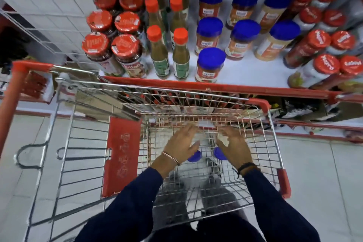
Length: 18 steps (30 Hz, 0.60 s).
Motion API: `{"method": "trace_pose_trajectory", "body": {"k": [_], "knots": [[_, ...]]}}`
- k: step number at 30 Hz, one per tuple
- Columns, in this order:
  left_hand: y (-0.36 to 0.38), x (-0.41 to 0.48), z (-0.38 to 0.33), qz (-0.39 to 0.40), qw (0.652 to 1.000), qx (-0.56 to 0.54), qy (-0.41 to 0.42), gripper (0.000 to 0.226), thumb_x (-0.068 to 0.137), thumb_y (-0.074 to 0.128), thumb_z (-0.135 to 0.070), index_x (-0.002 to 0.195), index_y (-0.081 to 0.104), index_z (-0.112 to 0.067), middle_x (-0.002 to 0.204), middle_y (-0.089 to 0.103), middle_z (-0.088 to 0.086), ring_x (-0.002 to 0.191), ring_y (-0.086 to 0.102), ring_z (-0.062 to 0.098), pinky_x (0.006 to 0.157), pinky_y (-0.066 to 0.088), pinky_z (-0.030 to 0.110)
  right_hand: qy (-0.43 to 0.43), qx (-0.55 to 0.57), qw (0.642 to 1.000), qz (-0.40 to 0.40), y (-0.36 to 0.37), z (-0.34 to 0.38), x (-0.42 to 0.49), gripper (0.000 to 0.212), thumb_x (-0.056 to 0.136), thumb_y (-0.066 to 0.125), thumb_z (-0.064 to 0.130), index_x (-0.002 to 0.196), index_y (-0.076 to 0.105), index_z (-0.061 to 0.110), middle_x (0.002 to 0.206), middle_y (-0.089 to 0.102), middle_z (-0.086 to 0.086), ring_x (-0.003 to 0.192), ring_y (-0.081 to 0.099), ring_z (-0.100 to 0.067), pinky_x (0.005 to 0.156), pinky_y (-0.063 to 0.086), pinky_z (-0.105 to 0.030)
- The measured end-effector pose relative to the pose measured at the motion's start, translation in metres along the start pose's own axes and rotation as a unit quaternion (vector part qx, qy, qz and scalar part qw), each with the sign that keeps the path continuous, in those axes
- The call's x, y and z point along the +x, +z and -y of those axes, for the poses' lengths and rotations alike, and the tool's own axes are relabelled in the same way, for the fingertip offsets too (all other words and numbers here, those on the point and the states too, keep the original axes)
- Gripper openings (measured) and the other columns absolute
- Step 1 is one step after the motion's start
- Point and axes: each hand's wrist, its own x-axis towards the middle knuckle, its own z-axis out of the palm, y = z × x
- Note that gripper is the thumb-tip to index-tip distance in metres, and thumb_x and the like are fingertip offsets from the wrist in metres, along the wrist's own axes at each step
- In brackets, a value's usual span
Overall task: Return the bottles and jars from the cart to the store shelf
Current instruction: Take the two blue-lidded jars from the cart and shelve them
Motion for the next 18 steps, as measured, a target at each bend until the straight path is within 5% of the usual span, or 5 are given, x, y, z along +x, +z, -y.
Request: {"method": "trace_pose_trajectory", "body": {"k": [4,9,18], "knots": [[0.070,0.014,0.039,0.156,0.982,0.056,-0.090,0.058,0.083,0.060,-0.030,0.133,0.036,-0.013,0.136,0.040,0.012,0.119,0.047,0.033,0.094,0.048,0.046,0.078,-0.068,0.985,0.141,0.038,-0.058,0.015,0.063,0.083,0.065,0.023,0.138,0.036,0.011,0.142,0.042,-0.013,0.128,0.042,-0.031,0.101,0.043,-0.039],[0.133,0.020,0.069,0.222,0.959,0.097,-0.147,0.080,0.073,0.070,-0.023,0.139,0.024,-0.019,0.147,0.029,0.011,0.124,0.041,0.036,0.093,0.049,0.053,0.083,-0.144,0.946,0.279,0.076,-0.103,0.028,0.086,0.074,0.072,0.020,0.144,0.023,0.014,0.153,0.023,-0.010,0.135,0.031,-0.033,0.103,0.043,-0.044],[0.140,0.033,0.065,0.191,0.964,0.090,-0.163,0.064,0.075,0.063,-0.002,0.131,0.036,-0.015,0.134,0.044,0.013,0.114,0.050,0.038,0.087,0.051,0.049,0.048,-0.176,0.953,0.241,0.076,-0.115,0.039,0.065,0.073,0.067,0.003,0.132,0.041,0.013,0.138,0.047,-0.009,0.122,0.047,-0.031,0.091,0.051,-0.042]]}}
